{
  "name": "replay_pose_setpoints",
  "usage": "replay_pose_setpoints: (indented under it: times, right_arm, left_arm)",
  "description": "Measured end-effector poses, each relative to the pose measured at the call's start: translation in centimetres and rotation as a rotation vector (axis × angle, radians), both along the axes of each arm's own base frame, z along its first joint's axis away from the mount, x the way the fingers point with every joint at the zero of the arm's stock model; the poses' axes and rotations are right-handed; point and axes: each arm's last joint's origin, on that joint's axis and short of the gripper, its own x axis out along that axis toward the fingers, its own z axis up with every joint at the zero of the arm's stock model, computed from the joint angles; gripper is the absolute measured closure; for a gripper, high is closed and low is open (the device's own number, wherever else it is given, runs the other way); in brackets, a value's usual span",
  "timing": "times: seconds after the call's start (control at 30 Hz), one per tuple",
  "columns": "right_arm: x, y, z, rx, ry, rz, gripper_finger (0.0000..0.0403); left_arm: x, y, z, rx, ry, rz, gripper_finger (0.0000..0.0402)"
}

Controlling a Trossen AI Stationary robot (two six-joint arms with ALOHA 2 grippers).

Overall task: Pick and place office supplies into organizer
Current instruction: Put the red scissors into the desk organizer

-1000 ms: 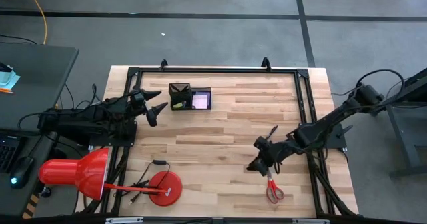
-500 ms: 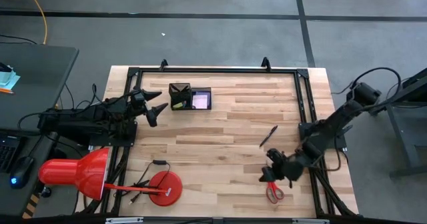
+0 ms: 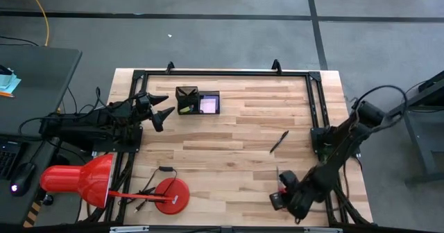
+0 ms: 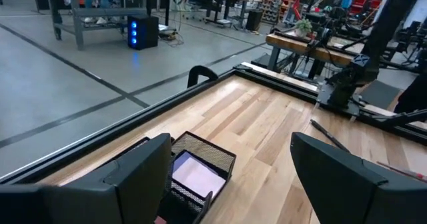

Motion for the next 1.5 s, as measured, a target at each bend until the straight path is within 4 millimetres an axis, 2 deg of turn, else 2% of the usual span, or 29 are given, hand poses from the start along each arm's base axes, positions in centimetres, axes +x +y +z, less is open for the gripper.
replay_pose_setpoints:
  times: [0.1, 0.23, 0.67, 0.83, 1.13, 1.5]
  right_arm:
    - [0.2, 0.9, -0.3, -0.057, 0.205, 0.017, 0.0318]
    - [0.6, 1.8, -1.0, -0.089, 0.329, 0.034, 0.0318]
    - [1.3, 2.4, -2.5, -0.133, 0.311, 0.039, 0.0317]
    - [1.2, 2.2, -2.6, -0.166, 0.315, 0.035, 0.0302]
    - [1.4, 2.7, -4.0, -0.164, 0.366, 0.056, 0.0274]
    - [1.6, 2.9, -4.6, -0.162, 0.370, 0.056, 0.0260]
  left_arm:
    - [0.0, 0.0, 0.0, -0.007, -0.004, 0.001, 0.0108]
    - [0.0, 0.0, 0.0, -0.013, -0.005, 0.003, 0.0108]
    - [0.0, 0.0, -0.1, -0.014, 0.002, 0.003, 0.0108]
    - [0.0, 0.0, -0.2, -0.015, 0.011, 0.003, 0.0108]
    - [0.0, 0.0, -0.3, -0.019, 0.019, 0.003, 0.0108]
    - [-0.1, 0.0, -0.3, -0.023, 0.017, 0.004, 0.0108]
